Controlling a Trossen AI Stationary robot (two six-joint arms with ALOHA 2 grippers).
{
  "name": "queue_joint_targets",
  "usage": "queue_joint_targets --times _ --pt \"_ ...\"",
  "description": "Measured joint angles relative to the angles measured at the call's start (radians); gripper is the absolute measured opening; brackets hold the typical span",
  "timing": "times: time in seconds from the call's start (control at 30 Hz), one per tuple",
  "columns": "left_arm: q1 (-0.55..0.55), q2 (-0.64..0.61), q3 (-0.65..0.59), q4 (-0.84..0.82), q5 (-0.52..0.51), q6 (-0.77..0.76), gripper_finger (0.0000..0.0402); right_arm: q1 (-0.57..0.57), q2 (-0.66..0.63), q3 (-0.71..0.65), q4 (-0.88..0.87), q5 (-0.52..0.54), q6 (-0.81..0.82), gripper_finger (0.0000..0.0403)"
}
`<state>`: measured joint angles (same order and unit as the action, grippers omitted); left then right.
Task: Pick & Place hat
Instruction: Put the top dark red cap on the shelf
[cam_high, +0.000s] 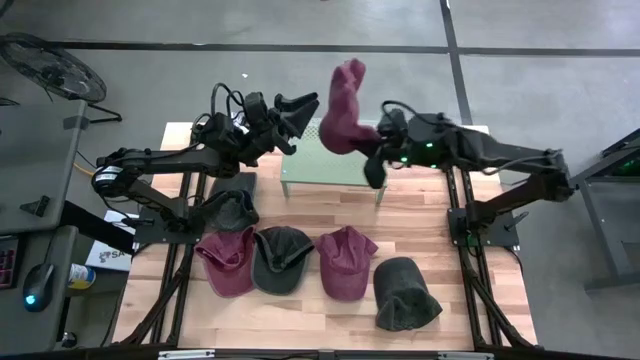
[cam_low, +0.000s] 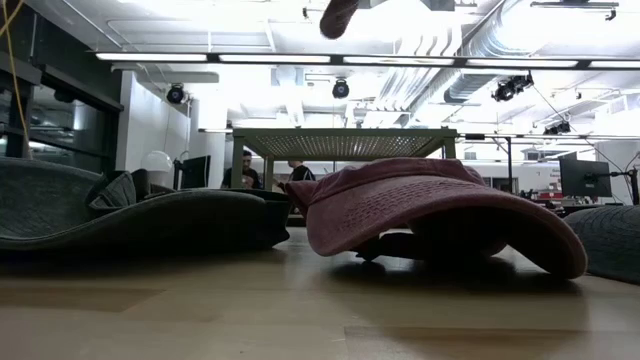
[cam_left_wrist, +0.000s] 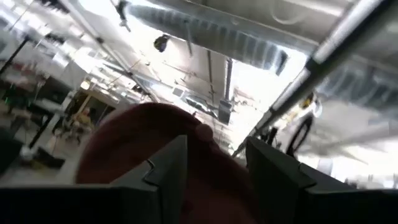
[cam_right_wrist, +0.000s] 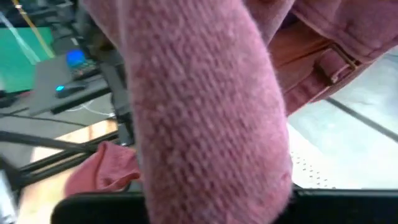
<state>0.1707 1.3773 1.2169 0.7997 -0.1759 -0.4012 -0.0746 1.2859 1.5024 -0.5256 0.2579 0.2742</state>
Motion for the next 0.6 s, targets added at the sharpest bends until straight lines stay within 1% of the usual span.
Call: queue_joint_targets --times 0.13,0.2,0.4,0.5,0.6 --pt "0.000 0.000 0.000 -0.038 0.116 0.133 0.0173 0.000 -0.071 0.000 -0.028 -0.097 0.005 0.0005" --pt "0.000 0.000 0.000 -0.080 0.164 0.160 0.0173 0.000 -0.110 0.000 -0.028 -0.145 -0.014 0.0005" --pt "0.001 0.000 0.000 -0.216 0.249 0.169 0.0174 0.000 -0.213 0.000 -0.073 -0.271 -0.085 0.0005" --pt "0.012 0.000 0.000 -0.234 0.291 0.158 0.0174 -0.007 -0.252 0.000 -0.084 -0.352 -0.097 0.0005" --pt "0.031 0.008 0.000 -0.232 0.379 0.101 0.0174 -0.025 -0.267 0.000 -0.095 -0.447 -0.116 0.0005"
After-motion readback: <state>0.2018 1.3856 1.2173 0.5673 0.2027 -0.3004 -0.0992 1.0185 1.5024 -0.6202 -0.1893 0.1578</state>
